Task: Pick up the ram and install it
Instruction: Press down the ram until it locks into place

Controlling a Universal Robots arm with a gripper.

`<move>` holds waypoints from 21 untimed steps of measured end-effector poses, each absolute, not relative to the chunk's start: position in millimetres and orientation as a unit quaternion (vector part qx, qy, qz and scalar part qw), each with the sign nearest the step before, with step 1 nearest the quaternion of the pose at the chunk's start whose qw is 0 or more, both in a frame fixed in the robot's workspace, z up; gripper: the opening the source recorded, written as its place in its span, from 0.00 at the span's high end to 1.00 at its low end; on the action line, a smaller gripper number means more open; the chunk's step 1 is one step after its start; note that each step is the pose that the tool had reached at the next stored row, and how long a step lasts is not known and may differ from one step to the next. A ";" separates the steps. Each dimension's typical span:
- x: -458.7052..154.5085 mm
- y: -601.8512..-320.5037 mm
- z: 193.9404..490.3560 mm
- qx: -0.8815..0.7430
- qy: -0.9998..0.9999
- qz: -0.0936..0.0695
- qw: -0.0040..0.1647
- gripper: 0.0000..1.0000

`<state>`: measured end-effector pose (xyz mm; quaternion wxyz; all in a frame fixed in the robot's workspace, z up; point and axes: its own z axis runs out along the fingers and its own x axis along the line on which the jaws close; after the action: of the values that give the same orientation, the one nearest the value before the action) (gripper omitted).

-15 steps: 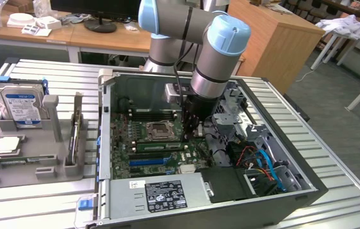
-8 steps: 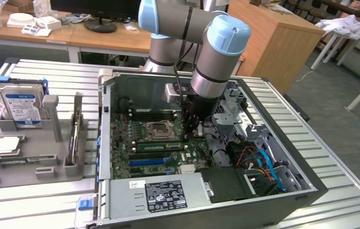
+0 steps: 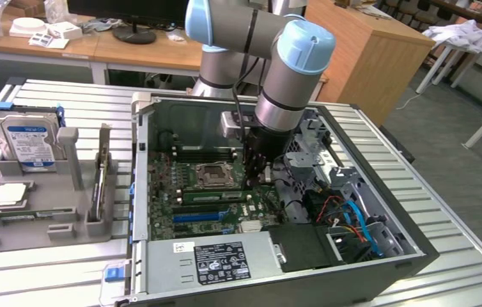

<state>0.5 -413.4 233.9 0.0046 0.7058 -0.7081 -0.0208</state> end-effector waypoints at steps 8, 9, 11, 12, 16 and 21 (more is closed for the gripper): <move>0.5 -413.4 230.9 0.706 -0.708 -0.021 0.005 0.89; 0.5 -413.4 230.5 0.706 -0.708 -0.021 0.005 0.89; 0.5 -413.4 230.1 0.706 -0.708 -0.021 0.005 0.89; 0.4 -413.4 230.1 0.706 -0.708 -0.021 0.005 0.89; 0.5 -413.4 229.6 0.706 -0.708 -0.021 0.005 0.89; 0.4 -413.4 228.9 0.706 -0.708 -0.021 0.005 0.89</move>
<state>0.4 -413.4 228.9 0.0047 0.7058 -0.7081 -0.0207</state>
